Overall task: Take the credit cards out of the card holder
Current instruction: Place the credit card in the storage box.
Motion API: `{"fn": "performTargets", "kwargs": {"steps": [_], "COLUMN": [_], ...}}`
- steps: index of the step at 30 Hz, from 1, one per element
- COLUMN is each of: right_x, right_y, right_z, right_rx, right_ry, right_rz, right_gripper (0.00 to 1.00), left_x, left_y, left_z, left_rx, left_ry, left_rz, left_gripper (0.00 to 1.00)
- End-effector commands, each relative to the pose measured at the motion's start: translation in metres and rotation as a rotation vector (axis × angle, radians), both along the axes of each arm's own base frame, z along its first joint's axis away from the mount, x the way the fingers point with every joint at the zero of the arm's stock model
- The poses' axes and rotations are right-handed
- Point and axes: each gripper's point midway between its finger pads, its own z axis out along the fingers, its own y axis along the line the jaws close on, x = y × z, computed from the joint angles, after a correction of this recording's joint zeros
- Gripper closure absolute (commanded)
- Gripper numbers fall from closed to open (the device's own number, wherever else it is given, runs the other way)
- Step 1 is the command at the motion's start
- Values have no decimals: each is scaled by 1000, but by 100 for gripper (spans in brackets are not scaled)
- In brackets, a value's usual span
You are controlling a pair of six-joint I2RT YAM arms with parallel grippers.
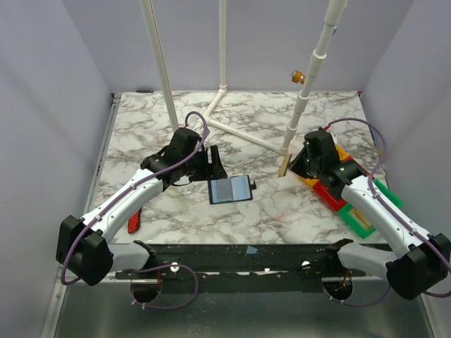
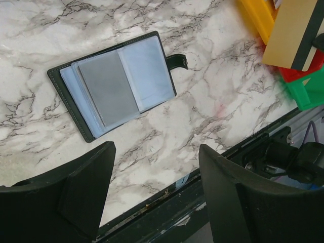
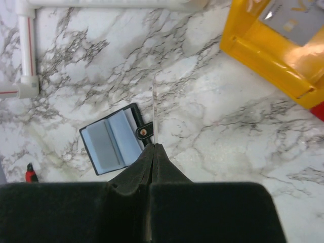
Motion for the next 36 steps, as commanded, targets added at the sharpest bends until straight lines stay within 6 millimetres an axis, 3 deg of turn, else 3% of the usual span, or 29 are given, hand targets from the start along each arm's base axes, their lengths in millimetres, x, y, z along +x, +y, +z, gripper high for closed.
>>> {"fn": "performTargets", "kwargs": {"steps": [1,15,28,36], "right_x": [-11,-50,-85,-101], "right_y": [-44,-150,-216,-243], "right_z": [5,26,47,36], "right_rx": [-104,-320,-496,-542], "right_ry": [35,147,237,322], "right_rz": [-155,-467,-704,-781], "right_gripper": [99,99,99,99], "left_x": [-12,-16,-25,-33], "left_y": [-1,-7,-13,-19], "left_z": [2,3,4,-3], "left_rx": [-4,-18,-35,-45], "left_ry": [7,27,47,71], "left_rz": [-55,-109,-167,-200], "left_gripper": [31,31,31,31]}}
